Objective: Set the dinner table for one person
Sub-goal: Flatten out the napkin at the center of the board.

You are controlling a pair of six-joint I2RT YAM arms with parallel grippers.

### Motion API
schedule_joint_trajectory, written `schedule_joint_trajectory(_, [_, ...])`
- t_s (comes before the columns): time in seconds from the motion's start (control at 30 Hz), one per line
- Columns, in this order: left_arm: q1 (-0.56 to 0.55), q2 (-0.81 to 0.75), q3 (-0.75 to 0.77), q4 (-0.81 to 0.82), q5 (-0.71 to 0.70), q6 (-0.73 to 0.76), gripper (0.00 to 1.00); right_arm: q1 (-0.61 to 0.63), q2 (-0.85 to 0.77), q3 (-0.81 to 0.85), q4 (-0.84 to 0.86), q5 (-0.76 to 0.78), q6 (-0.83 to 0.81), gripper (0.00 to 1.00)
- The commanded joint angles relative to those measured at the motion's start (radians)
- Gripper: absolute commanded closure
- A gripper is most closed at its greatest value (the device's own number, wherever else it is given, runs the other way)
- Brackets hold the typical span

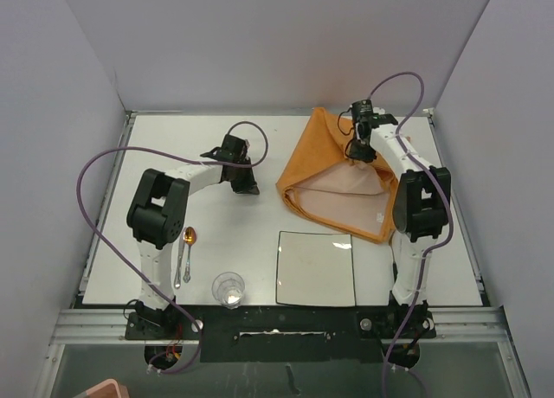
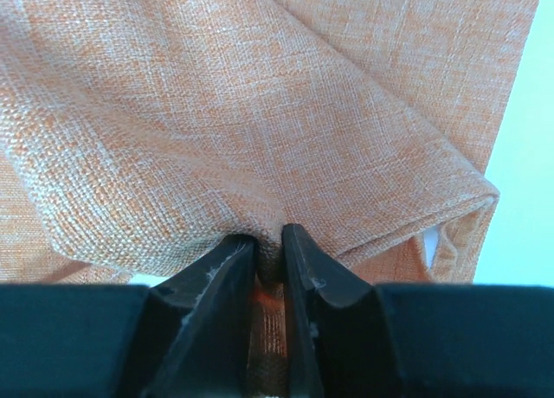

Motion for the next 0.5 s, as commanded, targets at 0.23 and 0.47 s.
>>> schedule_joint_trajectory(0.23, [0.006,-0.071,0.005,-0.055,-0.042,0.027,1.00,-0.006,-0.096,-0.002,0.117,0.081,-0.002,0.23])
schedule_joint_trajectory(0.47, [0.006,-0.123,0.057,-0.011,0.017,0.020,1.00,0.003,-0.247,-0.148,0.328,0.103,-0.062,0.20])
